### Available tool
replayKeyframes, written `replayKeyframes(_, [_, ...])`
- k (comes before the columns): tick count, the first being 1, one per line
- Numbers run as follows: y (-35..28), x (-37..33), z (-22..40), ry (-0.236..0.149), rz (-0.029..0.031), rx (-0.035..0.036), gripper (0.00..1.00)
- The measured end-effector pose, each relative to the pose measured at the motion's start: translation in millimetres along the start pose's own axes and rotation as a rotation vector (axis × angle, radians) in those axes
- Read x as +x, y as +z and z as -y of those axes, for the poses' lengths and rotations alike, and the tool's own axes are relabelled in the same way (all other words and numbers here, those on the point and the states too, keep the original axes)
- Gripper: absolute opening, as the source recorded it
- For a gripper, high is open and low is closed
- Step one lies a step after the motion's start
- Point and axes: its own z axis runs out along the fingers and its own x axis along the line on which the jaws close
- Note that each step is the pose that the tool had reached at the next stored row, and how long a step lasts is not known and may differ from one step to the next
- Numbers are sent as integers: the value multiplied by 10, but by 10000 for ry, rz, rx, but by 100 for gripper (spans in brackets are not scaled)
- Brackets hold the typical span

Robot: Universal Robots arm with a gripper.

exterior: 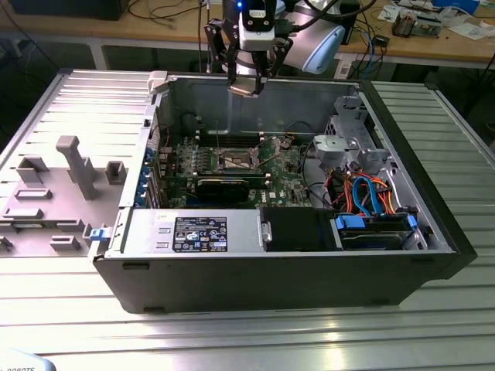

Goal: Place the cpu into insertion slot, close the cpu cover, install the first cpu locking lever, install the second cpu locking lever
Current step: 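Place the cpu into insertion slot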

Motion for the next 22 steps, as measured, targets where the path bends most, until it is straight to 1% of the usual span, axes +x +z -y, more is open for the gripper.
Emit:
replayKeyframes(14, [0,3,-1,446,41,-8,54])
replayKeyframes(22, [0,4,-1,632,57,-12,54])
